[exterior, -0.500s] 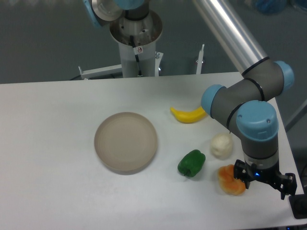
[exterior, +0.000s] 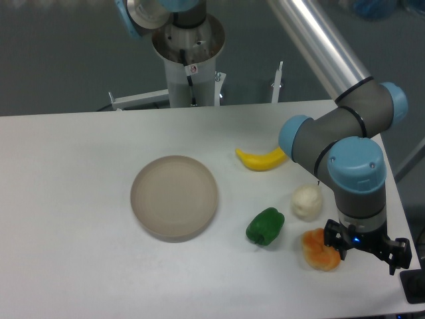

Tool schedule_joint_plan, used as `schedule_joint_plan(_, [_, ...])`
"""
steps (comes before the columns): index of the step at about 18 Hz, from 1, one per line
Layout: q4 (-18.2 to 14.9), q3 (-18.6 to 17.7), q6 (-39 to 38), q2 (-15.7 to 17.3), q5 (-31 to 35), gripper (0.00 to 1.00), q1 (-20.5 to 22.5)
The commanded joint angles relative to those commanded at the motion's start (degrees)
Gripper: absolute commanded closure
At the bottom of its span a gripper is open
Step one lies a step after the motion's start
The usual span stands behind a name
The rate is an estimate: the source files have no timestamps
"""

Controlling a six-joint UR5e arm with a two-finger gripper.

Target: Pick up the banana from the table

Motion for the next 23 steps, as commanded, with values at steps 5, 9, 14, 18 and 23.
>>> schedule_joint_plan(5, [-6.4,-4.0,4.1,5.3,0.3,0.0,0.7])
schedule_joint_plan(9, [-13.3,-8.9,10.1,11.7,0.5,0.0,3.5])
schedule_joint_plan(14, [-20.3,-14.1,19.8,18.6,0.6,0.0,8.2])
schedule_joint_plan(18, [-22.2,-19.6,23.7,21.9,0.4,0.0,11.8])
schedule_joint_plan(23, [-21.8,-27.4,24.6,25.3,-0.2,0.0,14.3])
